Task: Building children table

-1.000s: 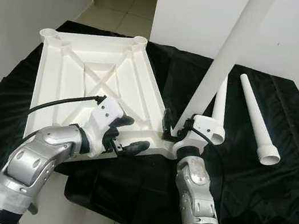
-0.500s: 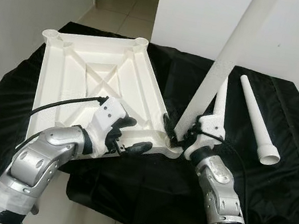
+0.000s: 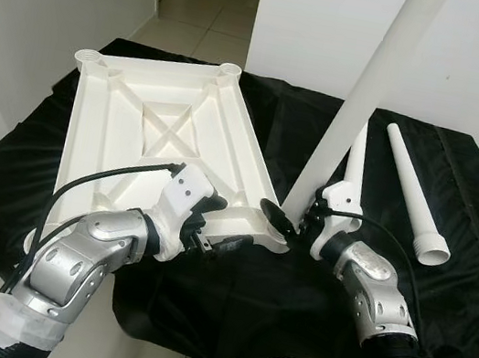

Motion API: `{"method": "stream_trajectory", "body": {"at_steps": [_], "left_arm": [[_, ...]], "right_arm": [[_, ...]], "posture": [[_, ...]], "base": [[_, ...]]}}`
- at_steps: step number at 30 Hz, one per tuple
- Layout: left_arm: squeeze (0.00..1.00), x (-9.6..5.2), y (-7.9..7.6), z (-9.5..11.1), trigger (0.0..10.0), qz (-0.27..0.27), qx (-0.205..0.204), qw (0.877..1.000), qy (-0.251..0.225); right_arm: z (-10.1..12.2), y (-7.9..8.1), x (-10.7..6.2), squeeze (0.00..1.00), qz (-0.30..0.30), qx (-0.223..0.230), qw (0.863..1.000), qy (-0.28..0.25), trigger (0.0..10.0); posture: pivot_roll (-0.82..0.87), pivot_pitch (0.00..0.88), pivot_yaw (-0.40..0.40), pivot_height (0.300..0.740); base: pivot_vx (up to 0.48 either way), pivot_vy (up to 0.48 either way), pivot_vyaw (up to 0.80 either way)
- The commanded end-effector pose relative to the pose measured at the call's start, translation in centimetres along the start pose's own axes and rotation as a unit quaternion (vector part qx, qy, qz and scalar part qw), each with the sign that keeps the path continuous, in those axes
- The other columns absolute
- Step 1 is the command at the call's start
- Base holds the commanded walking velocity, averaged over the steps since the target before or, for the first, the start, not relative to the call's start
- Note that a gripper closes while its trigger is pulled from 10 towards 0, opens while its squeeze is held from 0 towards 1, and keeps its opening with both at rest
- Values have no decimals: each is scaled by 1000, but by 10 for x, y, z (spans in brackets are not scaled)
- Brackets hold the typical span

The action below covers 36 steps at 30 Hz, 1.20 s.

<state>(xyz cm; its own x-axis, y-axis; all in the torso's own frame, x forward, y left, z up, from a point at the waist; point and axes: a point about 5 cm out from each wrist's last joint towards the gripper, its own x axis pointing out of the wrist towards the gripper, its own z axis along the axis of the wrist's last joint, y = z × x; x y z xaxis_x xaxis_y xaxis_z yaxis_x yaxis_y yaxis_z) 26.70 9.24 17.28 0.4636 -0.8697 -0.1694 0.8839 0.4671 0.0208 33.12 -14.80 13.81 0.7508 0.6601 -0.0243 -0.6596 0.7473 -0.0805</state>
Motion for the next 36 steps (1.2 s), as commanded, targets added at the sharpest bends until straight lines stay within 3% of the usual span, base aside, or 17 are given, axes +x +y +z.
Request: {"method": "stream_trajectory", "body": {"at_steps": [1, 9, 10, 18, 25, 30, 33, 34, 36], "left_arm": [[0, -1, -3, 0, 10000, -5, 5, 1000, 5], [0, -1, -2, 0, 10000, -5, 4, 1000, 11], [0, -1, -1, 0, 10000, -4, 4, 1000, 11], [0, -2, 0, 0, 10000, -3, 4, 1000, 13], [0, -1, -2, 0, 10000, -3, 2, 1000, 13], [0, -1, -2, -1, 10000, -3, 2, 1000, 13], [0, -1, -2, -1, 10000, -3, 2, 1000, 14], [0, -1, -1, -1, 10000, -3, 2, 1000, 14], [0, -1, -2, -1, 10000, -3, 2, 1000, 13]], "right_arm": [[2, -3, 1, 0, 1, -3, 1000, 2, 0], [-3, -13, -3, 0, -10, 17, 1000, 16, 0], [-4, -14, -3, 0, -16, 21, 999, 17, 10000], [-3, -6, 1, 0, -49, 43, 998, 8, 10000], [2, 7, 11, 0, -119, 55, 991, -11, 10000], [5, 25, 17, 0, -230, 85, 969, -23, 10000], [4, 28, 17, 0, -245, 89, 965, -23, 10000], [3, 34, 17, 0, -284, 99, 953, -26, 10000], [3, 36, 17, 0, -300, 103, 948, -29, 10000]], "posture": [[71, 16, -27, 740], [66, 20, -19, 740], [66, 20, -19, 740], [63, 25, -22, 740], [59, 25, -26, 740], [59, 21, -31, 740], [60, 20, -32, 740], [60, 18, -33, 740], [60, 18, -33, 740]], "base": [[0, 0, 0], [0, 0, 0], [0, 0, 0], [0, 0, 0], [0, 0, 0], [0, 0, 0], [0, 0, 0], [0, 0, 0], [0, 0, 0]]}}
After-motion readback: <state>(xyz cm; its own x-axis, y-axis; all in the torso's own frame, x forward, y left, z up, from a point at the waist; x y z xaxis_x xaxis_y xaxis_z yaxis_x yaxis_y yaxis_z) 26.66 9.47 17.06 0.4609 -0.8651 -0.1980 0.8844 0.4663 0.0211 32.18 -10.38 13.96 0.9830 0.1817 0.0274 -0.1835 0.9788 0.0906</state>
